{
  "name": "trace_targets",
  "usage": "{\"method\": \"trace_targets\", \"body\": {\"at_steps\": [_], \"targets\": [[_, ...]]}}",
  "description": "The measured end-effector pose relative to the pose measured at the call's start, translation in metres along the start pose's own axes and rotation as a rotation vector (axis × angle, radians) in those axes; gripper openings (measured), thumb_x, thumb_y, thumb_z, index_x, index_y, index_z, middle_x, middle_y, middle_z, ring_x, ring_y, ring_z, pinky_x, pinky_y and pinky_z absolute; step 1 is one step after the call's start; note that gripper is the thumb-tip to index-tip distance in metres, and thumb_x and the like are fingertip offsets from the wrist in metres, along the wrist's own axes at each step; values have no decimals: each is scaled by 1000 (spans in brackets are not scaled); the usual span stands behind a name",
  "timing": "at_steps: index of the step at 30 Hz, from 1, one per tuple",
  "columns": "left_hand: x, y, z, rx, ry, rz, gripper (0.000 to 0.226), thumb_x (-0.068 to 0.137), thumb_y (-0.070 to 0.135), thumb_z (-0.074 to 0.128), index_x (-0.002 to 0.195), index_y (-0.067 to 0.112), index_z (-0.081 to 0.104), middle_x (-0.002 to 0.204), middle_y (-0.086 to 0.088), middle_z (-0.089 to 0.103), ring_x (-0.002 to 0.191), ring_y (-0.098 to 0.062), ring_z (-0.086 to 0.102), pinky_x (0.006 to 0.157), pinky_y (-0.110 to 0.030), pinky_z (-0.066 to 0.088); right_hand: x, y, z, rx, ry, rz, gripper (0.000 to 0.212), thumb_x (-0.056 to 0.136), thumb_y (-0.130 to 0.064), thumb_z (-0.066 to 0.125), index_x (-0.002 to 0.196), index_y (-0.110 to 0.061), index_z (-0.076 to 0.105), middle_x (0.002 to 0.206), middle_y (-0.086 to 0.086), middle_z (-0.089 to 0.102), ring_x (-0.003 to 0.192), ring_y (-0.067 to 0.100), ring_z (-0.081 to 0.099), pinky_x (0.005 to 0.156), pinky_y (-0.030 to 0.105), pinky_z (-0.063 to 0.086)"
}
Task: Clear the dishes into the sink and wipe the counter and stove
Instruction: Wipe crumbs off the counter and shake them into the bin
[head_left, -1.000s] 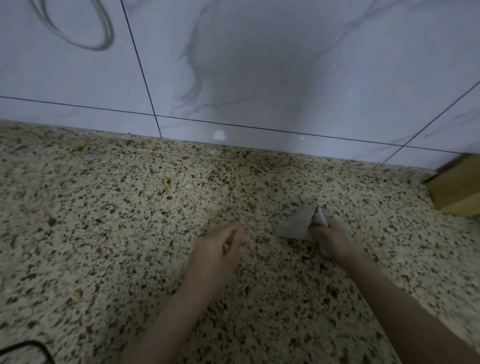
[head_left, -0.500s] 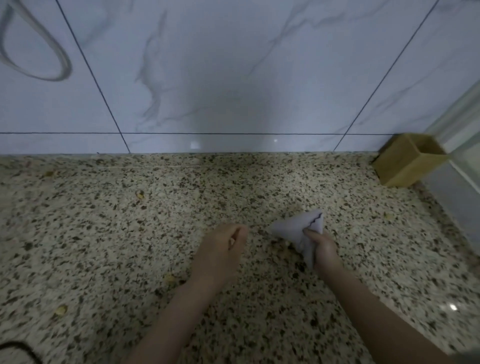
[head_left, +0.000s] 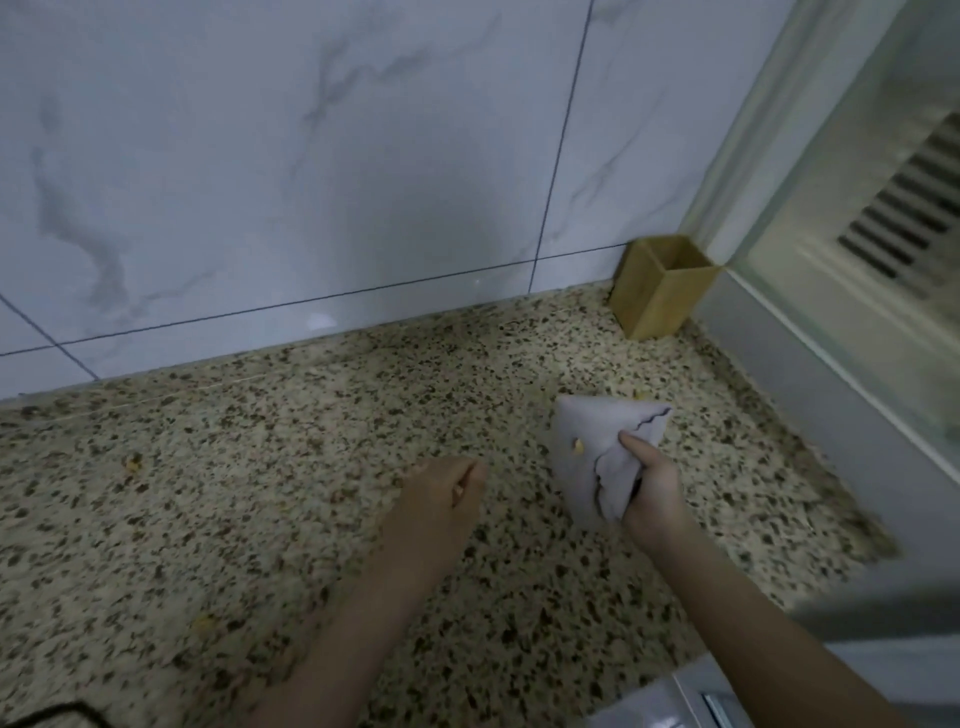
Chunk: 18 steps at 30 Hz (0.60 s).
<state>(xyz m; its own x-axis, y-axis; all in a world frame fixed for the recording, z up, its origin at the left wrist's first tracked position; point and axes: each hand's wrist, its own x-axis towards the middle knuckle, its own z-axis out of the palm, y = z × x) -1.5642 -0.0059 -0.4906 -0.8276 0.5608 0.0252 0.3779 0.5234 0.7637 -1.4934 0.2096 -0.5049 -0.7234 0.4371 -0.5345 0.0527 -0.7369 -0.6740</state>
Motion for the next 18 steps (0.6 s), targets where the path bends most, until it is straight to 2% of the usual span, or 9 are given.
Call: {"method": "trace_targets", "body": {"at_steps": [3,6,8,10,12,14,16,17,18], "targets": [[6,16,23,2,-17,17,42,97,38,36,80,8,60,74,-9,59,66,-20,53,65,-35,44,1,-28,-23,64,19,-53,35,98,-22,40,131,-13,48,93,5,74,102,29,60,84,44,48],[11,34,49,-21,-29,12,41,97,39,38,75,11,58,71,-6,57,64,-19,51,64,-38,45,2,-62,-45,89,60,-146,30,99,-22,39,126,-15,51,89,3,75,101,27,60,93,44,46],[15,41,63,-13,-43,-3,42,96,43,37,76,14,60,73,-4,58,67,-17,52,65,-37,45,6,-83,-59,68,114,-225,26,99,-23,39,115,-16,58,86,3,75,96,27,62,93,43,47],[20,49,76,-15,-51,-10,44,96,43,36,76,12,59,72,-6,58,66,-19,52,65,-38,45,12,-100,-72,16,220,-304,25,98,-24,41,107,-13,61,74,9,70,77,26,63,79,42,50],[24,53,85,-37,-32,-23,44,96,42,38,77,10,61,71,-7,59,64,-18,54,64,-37,46,26,-113,-84,-117,397,-363,26,96,-25,45,96,-6,61,51,7,58,47,22,57,56,36,46],[28,56,95,-80,-1,-50,39,95,40,40,82,16,67,72,-3,62,62,-11,55,58,-22,45,43,-120,-91,-195,500,-357,20,93,-21,47,92,-3,55,40,3,49,34,19,48,50,28,38],[28,56,100,-137,33,-74,31,94,39,42,84,26,69,71,0,63,64,-10,57,55,-15,42,58,-121,-90,-269,520,-378,18,91,-11,44,107,-5,52,56,11,48,50,24,46,55,28,36],[28,53,104,-169,57,-93,27,93,38,43,85,32,68,71,3,63,66,-8,58,58,-16,44,69,-118,-90,-342,509,-400,19,92,-6,41,108,-4,51,66,15,49,61,28,47,60,32,40],[26,51,106,-195,78,-117,26,93,37,44,84,34,68,71,5,62,68,-6,59,60,-16,45,77,-114,-88,-404,488,-423,22,94,-5,39,112,-1,50,80,23,54,70,35,50,71,38,46]]}}
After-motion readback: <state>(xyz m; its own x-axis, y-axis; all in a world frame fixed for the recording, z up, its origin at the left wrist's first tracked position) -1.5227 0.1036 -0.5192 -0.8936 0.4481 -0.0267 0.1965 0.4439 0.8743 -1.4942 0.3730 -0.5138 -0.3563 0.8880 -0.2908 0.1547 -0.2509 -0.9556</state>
